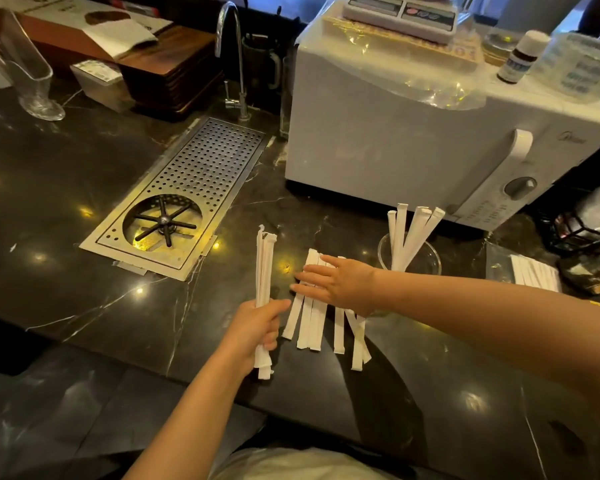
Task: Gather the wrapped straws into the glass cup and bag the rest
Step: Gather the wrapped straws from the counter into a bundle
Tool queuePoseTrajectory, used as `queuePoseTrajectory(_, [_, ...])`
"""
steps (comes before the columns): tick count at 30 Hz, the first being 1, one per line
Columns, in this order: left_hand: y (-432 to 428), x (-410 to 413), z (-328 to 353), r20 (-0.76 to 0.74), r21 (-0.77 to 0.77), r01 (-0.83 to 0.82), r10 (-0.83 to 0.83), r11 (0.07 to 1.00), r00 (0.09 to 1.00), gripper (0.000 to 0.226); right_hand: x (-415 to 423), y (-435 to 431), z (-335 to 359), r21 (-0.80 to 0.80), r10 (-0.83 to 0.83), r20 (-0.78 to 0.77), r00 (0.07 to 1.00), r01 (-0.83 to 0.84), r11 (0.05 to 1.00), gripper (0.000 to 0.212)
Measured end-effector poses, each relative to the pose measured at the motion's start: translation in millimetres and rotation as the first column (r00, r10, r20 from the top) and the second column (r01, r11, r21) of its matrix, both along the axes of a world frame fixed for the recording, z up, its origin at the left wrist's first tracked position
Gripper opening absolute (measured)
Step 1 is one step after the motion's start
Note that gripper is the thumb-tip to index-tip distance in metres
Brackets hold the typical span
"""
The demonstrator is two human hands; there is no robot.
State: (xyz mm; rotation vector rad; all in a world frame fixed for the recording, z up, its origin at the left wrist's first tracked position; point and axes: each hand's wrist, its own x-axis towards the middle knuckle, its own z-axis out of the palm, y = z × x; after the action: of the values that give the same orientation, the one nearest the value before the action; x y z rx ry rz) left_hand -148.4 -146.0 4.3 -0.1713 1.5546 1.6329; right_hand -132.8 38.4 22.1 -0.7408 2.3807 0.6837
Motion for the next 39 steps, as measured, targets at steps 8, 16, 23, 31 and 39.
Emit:
queuePoseTrajectory(8, [9.6,-1.3,-5.5,0.009,0.001,0.009,-0.009,1.0,1.0,0.025,4.3,2.8,7.0,-0.06,0.097,-0.018,0.995,-0.098,0.993,0.076])
queuePoseTrajectory(16, [19.1,-0.8,-6.6,-0.01,-0.019,0.029,-0.03,0.999,1.0,0.023,9.0,-0.9,7.4,-0.13,0.21,-0.079,0.974,-0.219,0.967,0.042])
queuePoseTrajectory(23, [23.4,4.0,-10.3,-0.003,-0.016,0.007,-0.007,1.0,1.0,0.025,15.2,2.8,0.1,-0.112,0.147,0.006,0.989,-0.146,0.983,0.03])
queuePoseTrajectory(31, [23.2,8.3,-12.2,-0.018,0.01,-0.007,0.007,1.0,1.0,0.027,19.5,1.7,6.7,-0.288,0.021,0.047,0.999,-0.007,0.957,0.031])
queuePoseTrajectory(39, [26.3,2.2,0.1,-0.146,0.163,-0.024,0.048,0.986,0.988,0.028,25.8,-4.5,34.7,-0.816,-0.513,0.219,0.83,0.444,0.37,0.006])
